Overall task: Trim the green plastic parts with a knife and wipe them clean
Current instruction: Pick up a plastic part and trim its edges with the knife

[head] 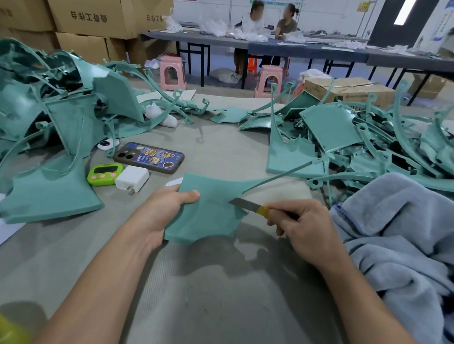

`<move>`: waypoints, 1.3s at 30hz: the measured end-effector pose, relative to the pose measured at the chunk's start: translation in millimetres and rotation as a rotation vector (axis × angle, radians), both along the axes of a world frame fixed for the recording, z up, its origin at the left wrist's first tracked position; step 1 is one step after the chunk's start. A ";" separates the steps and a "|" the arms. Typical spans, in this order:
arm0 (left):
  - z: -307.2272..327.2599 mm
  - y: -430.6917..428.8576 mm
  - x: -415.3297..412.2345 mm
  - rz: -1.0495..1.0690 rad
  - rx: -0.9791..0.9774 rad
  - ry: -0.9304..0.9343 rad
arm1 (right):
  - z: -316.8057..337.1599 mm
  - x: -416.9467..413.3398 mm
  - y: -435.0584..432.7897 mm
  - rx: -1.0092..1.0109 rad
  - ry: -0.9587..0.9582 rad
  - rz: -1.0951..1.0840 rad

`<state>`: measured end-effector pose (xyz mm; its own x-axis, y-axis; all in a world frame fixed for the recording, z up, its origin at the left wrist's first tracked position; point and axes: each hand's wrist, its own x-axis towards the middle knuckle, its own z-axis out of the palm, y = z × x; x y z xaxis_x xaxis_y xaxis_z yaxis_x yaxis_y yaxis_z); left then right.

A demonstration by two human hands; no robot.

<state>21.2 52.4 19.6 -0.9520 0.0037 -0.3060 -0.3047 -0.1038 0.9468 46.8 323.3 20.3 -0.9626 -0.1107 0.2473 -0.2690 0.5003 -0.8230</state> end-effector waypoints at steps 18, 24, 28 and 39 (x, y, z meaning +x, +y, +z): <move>5.2 -1.7 5.3 -0.125 -0.054 -0.012 | 8.9 0.5 2.4 0.112 -0.057 0.115; 4.8 1.5 5.1 -0.126 -0.076 -0.040 | 14.0 4.6 4.9 0.184 -0.045 0.140; 6.1 -0.4 5.6 -0.139 -0.025 -0.062 | 11.6 3.9 -1.5 0.083 -0.009 0.085; 6.5 -1.8 5.2 -0.130 0.005 -0.078 | 10.2 3.6 -5.4 0.071 -0.031 0.139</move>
<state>26.4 50.6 26.2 -0.9168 0.1269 -0.3786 -0.3884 -0.0632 0.9193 50.4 317.9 30.6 -0.9438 -0.2600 0.2042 -0.3147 0.5173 -0.7958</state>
